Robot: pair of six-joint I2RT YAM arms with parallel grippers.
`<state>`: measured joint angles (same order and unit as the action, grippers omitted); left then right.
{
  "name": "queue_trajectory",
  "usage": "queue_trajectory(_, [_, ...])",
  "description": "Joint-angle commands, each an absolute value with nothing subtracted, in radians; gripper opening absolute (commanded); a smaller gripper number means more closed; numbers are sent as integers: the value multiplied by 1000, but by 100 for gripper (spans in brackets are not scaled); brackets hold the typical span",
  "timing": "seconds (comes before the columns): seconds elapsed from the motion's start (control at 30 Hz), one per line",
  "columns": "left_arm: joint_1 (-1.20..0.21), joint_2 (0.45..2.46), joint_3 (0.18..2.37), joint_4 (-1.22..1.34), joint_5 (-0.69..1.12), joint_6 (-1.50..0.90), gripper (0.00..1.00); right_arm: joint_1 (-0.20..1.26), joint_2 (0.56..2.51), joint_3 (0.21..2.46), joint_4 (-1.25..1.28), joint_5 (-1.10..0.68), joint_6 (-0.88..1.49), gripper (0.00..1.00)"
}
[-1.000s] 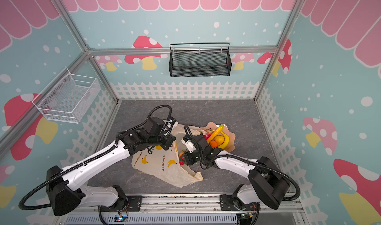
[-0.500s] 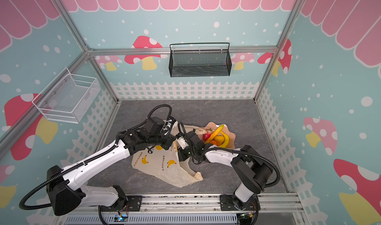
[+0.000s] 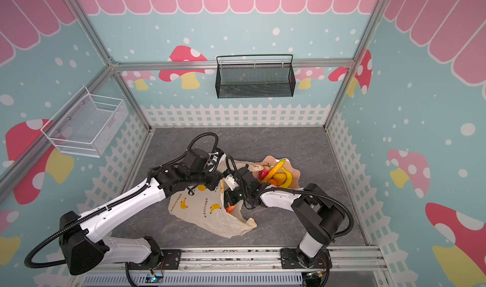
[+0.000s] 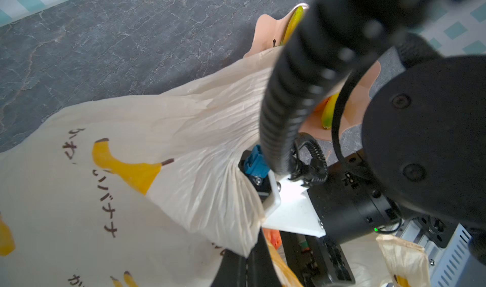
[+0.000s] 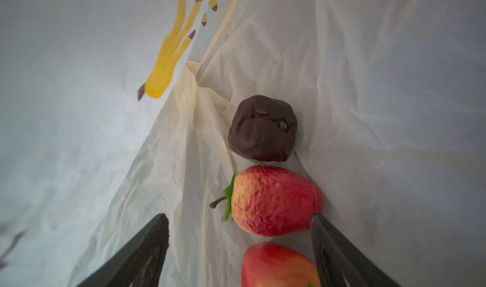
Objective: Place the fruits into the plastic bag
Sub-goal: Place the fruit in the plastic bag.
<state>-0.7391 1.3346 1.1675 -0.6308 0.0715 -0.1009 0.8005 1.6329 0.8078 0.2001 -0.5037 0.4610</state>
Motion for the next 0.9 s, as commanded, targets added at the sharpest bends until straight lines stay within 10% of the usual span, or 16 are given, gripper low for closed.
queue_trajectory(0.0, [-730,1337,1184,-624,63,-94,0,809,1610,821,224,-536,450,87])
queue_trajectory(0.87, [-691,1323,1147,-626,72,-109,0,761,1276,700,-11,-322,457,97])
